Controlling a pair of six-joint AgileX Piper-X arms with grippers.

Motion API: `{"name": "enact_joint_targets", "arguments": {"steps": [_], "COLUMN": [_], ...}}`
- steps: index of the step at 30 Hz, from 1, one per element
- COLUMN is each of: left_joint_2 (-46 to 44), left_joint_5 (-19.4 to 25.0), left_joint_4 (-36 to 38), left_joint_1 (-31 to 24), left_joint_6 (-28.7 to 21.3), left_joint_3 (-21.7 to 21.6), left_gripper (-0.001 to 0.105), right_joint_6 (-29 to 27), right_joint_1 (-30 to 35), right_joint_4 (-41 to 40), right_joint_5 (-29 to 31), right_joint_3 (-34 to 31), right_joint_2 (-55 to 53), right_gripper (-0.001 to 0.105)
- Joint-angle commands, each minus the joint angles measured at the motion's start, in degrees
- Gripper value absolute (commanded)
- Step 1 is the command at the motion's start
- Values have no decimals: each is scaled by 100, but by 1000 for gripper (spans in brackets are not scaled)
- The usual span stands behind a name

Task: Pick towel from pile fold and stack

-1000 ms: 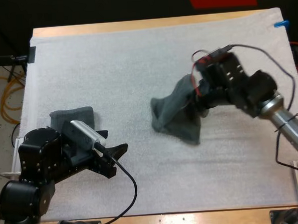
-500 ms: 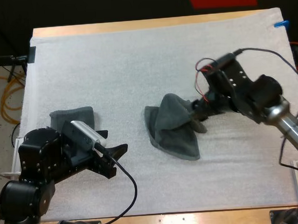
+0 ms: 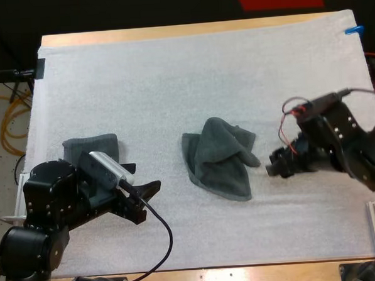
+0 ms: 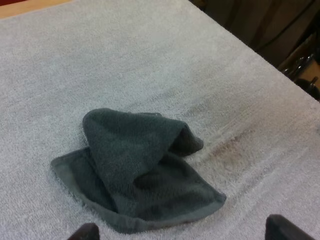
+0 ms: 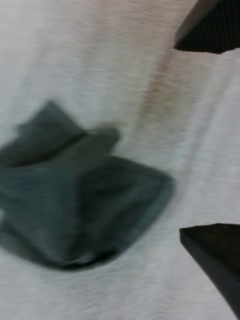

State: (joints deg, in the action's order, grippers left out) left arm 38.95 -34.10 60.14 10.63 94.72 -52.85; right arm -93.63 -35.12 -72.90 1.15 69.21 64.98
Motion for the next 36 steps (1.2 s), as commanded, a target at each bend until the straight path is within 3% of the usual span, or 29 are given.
{"name": "enact_joint_targets", "arguments": {"steps": [1, 3, 7, 12, 20, 29, 36], "left_joint_2": [-63, -63, -63, -63, -63, -63, -63], "left_joint_5": [-20, 198, 1068, 1499, 1541, 1503, 1504], "left_joint_4": [47, 160, 563, 1017, 1226, 1297, 1313], "left_joint_1": [28, 28, 28, 28, 28, 28, 28], "left_joint_6": [-29, -29, -29, -29, -29, -29, -29], "left_joint_3": [-31, -31, -31, -31, -31, -31, -31], "left_gripper": [64, 64, 64, 64, 64, 64, 64], "right_joint_6": [121, 268, 678, 1371, 1895, 3376, 3700], "right_joint_1": [11, 11, 11, 11, 11, 11, 11], "right_joint_4": [60, 278, 917, 1794, 2759, 4479, 5122], "right_joint_5": [-66, -84, -365, -930, -1393, -1813, -2086], "right_joint_3": [-247, -638, -1312, -2045, -2896, -3962, -3977], "right_joint_2": [-104, -225, -273, -251, -251, -175, 736], "right_gripper": [67, 67, 67, 67, 67, 53, 53]}}
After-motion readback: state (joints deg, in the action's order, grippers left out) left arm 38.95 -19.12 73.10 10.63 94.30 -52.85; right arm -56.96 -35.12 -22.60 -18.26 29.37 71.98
